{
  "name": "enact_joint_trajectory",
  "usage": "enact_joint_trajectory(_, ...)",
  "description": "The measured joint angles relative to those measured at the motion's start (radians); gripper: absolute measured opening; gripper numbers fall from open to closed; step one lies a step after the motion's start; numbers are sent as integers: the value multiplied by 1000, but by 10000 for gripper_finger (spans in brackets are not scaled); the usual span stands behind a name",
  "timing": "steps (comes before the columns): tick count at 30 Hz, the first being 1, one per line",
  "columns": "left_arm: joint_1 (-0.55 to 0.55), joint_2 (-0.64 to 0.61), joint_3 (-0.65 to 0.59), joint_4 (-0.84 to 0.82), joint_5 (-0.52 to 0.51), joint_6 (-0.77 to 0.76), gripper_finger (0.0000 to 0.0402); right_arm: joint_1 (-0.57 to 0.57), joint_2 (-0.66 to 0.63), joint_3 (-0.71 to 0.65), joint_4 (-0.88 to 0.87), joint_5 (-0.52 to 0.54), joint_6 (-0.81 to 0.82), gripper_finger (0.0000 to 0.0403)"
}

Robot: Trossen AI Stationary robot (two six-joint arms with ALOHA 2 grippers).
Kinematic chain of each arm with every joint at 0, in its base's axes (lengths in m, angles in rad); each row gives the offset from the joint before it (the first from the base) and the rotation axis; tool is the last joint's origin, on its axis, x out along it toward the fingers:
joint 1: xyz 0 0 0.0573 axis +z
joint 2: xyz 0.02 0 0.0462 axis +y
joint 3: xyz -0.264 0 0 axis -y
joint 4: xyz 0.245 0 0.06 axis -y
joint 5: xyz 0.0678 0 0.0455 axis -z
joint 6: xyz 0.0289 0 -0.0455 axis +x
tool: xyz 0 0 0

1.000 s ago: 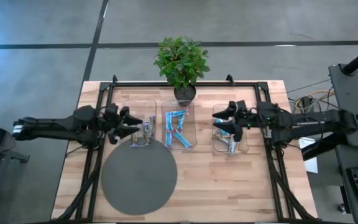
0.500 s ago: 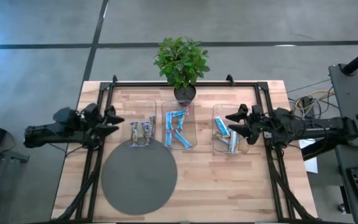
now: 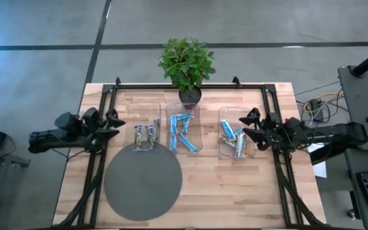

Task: Pick and place Granola Bars by type
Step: Return to Home Position

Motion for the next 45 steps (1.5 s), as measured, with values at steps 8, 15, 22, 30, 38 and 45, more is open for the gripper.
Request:
enact_joint_trajectory(8, 0, 1, -205, 319, -7, -31, 216, 0, 8, 0, -44, 115, -31, 240)
enact_joint_trajectory(15, 1, 5, -245, 252, -8, -164, 216, 0, 10, 0, -214, 114, 8, 245)
enact_joint_trajectory(22, 1, 15, -245, 238, -7, -207, 216, 0, 16, 0, -381, 114, 3, 238)
enact_joint_trajectory(30, 0, 17, -245, 229, -7, -207, 216, 0, 16, 0, -462, 113, 3, 242)
enact_joint_trajectory(38, 0, -8, -246, 197, -7, -207, 216, 0, -6, 0, -504, 113, 3, 241)
enact_joint_trajectory(45, 0, -8, -247, 185, -7, -207, 216, 0, -77, 0, -506, 112, 3, 238)
